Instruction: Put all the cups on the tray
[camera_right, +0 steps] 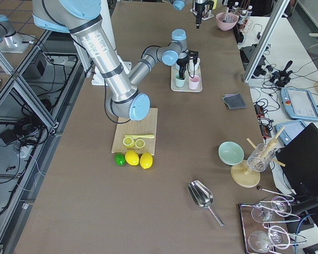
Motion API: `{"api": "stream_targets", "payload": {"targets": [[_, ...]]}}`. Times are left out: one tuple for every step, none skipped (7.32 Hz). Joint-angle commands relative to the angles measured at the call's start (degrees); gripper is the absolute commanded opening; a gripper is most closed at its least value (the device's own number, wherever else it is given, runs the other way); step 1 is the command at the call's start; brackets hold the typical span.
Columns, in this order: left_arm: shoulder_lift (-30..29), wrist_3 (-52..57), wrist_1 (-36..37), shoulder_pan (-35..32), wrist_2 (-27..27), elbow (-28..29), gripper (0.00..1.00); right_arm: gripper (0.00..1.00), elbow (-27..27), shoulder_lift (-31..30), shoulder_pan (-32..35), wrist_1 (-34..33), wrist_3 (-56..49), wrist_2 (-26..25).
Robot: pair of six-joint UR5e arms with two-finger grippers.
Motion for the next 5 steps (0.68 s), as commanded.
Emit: {"api": "stream_targets", "payload": {"targets": [[3.2,0.7,0.1,-0.8,-0.3,-2.0,0.98,1.0,2.0,-4.2,7.3,-0.5,-7.2,5.9],[5.5,0.7,0.8,-2.9,-0.3,-3.9,0.98,1.0,5.2,-11.1,10.4,-0.4,-15.9,6.0],[10.0,2.0,0.4,-4.6,-0.3,-6.4,0.98,1.0,8.3,-17.8,14.9,-0.2,-22.9,7.1],[15.0,10.5,1.0,-8.5,-0.3,-9.6,0.98,1.0,10.9,-24.5,19.6,0.2,-29.1,8.6],[17.2,17.1,2.4,-12.9,-2.3,-9.6,0.98,1.0,11.2,-28.8,26.5,-0.1,-38.8,13.5]]}}
